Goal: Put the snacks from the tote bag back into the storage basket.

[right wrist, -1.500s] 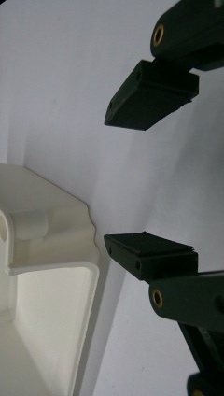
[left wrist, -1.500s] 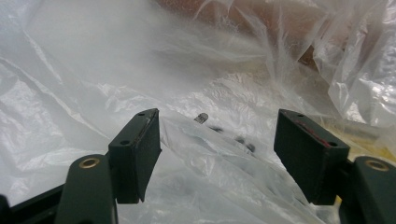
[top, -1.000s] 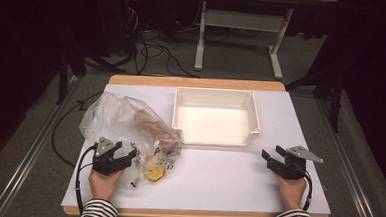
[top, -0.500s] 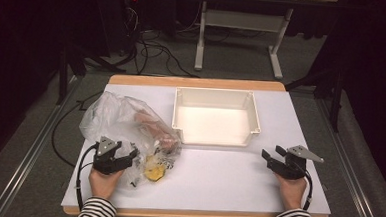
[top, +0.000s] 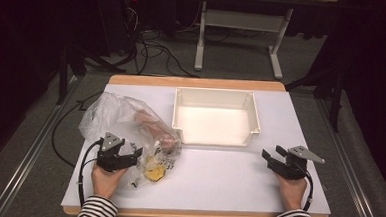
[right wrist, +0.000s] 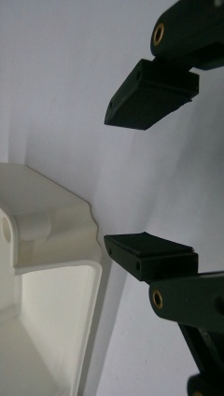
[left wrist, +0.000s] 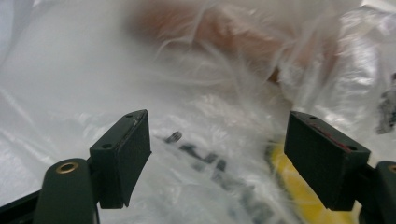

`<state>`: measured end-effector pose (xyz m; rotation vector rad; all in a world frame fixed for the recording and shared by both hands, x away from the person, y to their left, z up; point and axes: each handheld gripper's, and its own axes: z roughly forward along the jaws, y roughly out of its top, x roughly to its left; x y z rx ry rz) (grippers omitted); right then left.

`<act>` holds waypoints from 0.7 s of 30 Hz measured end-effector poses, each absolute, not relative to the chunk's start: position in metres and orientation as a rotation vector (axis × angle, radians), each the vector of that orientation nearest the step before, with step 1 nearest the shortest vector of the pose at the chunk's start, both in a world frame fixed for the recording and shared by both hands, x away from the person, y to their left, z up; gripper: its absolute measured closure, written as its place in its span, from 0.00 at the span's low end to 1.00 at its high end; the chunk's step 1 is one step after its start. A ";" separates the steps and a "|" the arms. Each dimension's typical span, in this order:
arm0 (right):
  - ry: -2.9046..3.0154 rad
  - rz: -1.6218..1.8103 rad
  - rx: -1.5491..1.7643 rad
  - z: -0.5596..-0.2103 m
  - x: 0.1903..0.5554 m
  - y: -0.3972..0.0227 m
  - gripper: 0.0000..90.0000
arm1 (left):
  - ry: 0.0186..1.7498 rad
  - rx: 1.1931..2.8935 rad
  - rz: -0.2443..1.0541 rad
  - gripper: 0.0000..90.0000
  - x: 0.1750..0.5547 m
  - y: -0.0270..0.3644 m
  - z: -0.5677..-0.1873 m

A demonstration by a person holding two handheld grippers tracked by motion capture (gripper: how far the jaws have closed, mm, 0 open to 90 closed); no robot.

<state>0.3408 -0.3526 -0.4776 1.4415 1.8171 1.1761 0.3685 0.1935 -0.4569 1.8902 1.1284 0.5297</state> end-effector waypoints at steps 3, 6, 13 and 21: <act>1.815 1.178 1.439 -0.478 0.341 -0.353 0.41 | 1.119 1.898 0.515 0.24 0.369 0.189 -0.452; 1.810 1.181 1.444 -0.478 0.340 -0.352 0.41 | 1.109 1.915 0.503 0.20 0.370 0.184 -0.448; 1.815 1.181 1.427 -0.478 0.340 -0.352 0.41 | 1.130 1.965 0.474 0.17 0.376 0.173 -0.455; 1.817 1.179 1.424 -0.477 0.340 -0.352 0.41 | 1.167 2.042 0.499 0.17 0.383 0.168 -0.469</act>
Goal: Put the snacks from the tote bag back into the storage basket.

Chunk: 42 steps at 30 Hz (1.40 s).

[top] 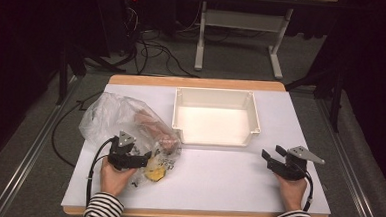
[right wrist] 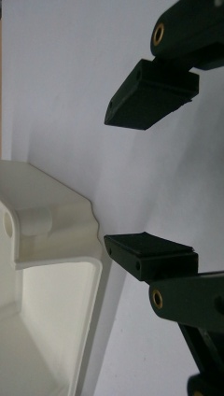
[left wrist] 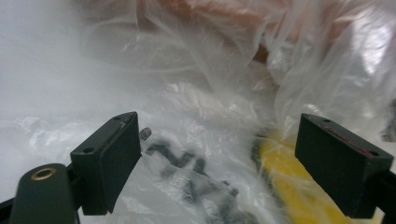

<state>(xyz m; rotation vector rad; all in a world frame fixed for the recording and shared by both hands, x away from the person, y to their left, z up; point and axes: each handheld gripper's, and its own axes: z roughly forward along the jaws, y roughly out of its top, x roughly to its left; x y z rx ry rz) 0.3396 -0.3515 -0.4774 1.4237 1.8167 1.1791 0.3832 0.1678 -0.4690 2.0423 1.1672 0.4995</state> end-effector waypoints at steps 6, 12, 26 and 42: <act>1.821 1.175 1.424 -0.477 0.340 -0.351 0.41 | 1.192 2.082 0.497 0.17 0.388 0.164 -0.478; 1.830 1.167 1.418 -0.478 0.341 -0.351 0.41 | 1.196 2.102 0.515 0.18 0.389 0.162 -0.482; 1.824 1.169 1.420 -0.478 0.340 -0.351 0.41 | 1.122 2.059 0.492 0.55 0.382 0.162 -0.485; 1.812 1.184 1.426 -0.477 0.339 -0.352 0.41 | 1.100 2.079 0.406 1.00 0.383 0.164 -0.480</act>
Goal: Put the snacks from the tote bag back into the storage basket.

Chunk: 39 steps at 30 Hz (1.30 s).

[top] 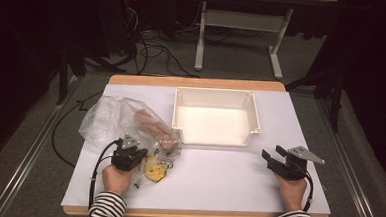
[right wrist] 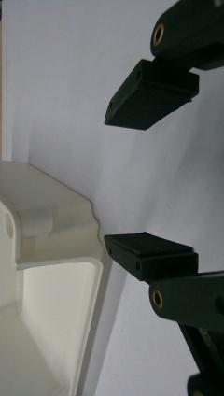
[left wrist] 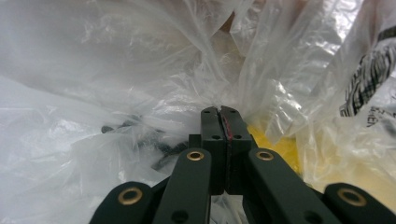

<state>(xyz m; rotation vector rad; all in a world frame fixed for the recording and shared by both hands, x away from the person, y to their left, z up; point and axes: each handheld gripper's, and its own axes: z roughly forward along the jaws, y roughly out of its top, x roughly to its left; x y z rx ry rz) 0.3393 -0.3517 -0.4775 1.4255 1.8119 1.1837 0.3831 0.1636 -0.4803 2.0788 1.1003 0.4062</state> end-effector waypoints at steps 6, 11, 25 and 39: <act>1.810 1.187 1.427 -0.478 0.339 -0.352 0.41 | 1.046 2.094 0.418 1.00 0.377 0.158 -0.476; 1.810 1.185 1.427 -0.477 0.339 -0.352 0.41 | 1.008 2.087 0.412 1.00 0.371 0.153 -0.471; 1.807 1.188 1.422 -0.477 0.338 -0.352 0.41 | 0.950 2.068 0.390 1.00 0.356 0.139 -0.466; 1.807 1.182 1.422 -0.477 0.338 -0.351 0.41 | 0.862 2.084 0.377 1.00 0.342 0.114 -0.464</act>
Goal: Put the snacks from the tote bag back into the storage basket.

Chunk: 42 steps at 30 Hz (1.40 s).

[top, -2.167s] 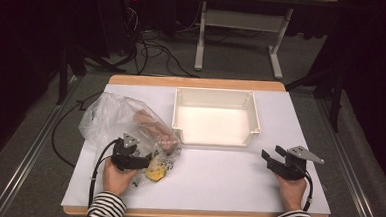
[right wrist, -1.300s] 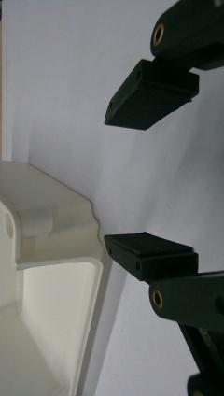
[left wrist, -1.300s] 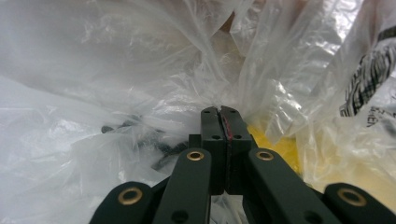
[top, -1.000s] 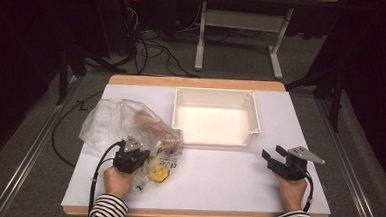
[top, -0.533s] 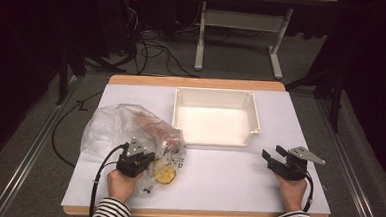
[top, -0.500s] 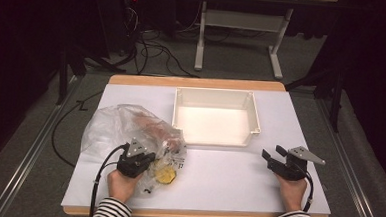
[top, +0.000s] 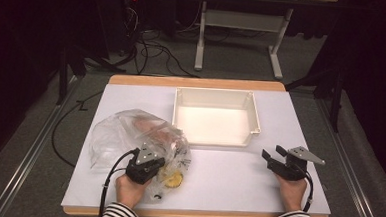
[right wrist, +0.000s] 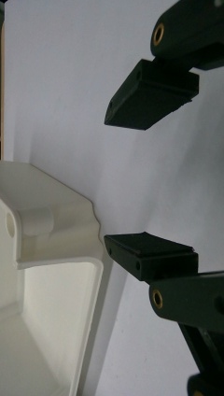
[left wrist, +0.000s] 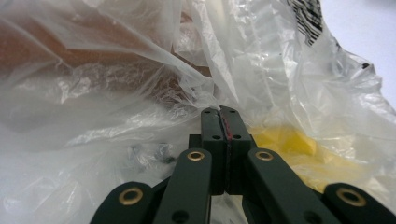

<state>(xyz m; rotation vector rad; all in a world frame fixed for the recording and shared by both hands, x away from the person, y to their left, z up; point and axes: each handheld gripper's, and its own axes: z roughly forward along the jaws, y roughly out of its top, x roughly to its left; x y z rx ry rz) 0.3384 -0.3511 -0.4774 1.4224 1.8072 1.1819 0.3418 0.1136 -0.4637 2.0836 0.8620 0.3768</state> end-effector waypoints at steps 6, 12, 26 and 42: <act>1.807 1.181 1.423 -0.477 0.338 -0.351 0.41 | 0.832 2.103 0.376 1.00 0.340 0.103 -0.464; 1.810 1.179 1.419 -0.477 0.338 -0.351 0.41 | 0.804 2.110 0.365 1.00 0.339 0.092 -0.465; 1.808 1.183 1.421 -0.477 0.338 -0.351 0.41 | 0.721 2.136 0.333 1.00 0.334 0.059 -0.464; 1.860 1.126 1.389 -0.477 0.340 -0.345 0.41 | 0.629 2.162 0.287 1.00 0.331 0.027 -0.464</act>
